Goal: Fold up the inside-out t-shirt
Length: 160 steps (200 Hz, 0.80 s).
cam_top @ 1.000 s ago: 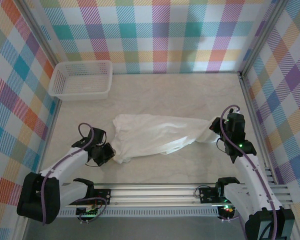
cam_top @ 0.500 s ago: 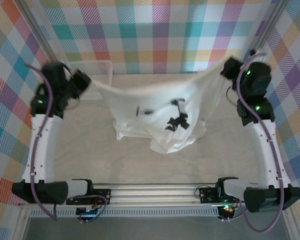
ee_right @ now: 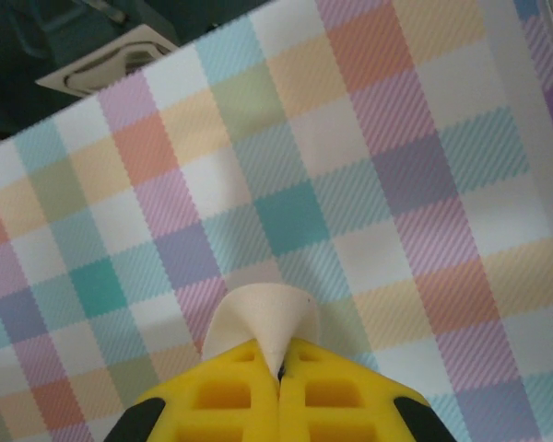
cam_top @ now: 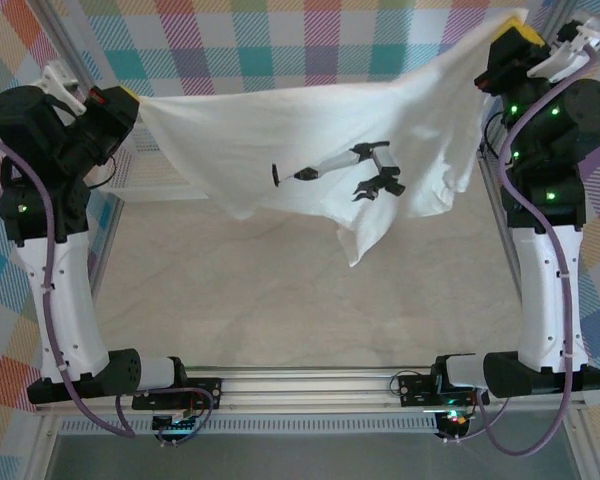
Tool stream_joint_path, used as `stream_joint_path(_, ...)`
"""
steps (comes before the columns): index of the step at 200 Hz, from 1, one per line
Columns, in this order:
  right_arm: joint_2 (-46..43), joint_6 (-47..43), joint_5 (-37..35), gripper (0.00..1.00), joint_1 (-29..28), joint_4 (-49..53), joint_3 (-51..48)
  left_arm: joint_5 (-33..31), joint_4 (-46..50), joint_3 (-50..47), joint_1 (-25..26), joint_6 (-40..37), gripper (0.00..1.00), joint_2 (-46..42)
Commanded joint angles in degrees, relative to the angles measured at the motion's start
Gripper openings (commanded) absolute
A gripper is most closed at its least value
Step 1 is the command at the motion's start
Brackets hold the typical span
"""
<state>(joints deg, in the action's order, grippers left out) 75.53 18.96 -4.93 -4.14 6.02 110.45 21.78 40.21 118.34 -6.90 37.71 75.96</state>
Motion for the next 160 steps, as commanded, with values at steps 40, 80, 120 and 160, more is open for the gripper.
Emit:
stream_joint_path(40,-2.6,-1.0,6.6,0.0,0.2,-11.9,7.8,-1.6,-5.7,8.3,-0.5,-0.9,0.0,-6.8)
stream_joint_path(80,0.4,1.3,8.7,0.0,0.1,-9.4,8.3,-2.3,-6.5,2.0,-0.5,-2.0,0.0,-7.3)
stream_joint_path(120,10.7,3.1,9.1,0.0,0.2,-6.0,12.2,2.0,-14.5,-10.3,-0.4,1.0,0.0,-2.8)
stream_joint_path(160,25.6,1.2,8.3,0.0,0.2,0.8,35.0,6.4,-14.8,1.6,-0.4,0.9,0.0,8.9)
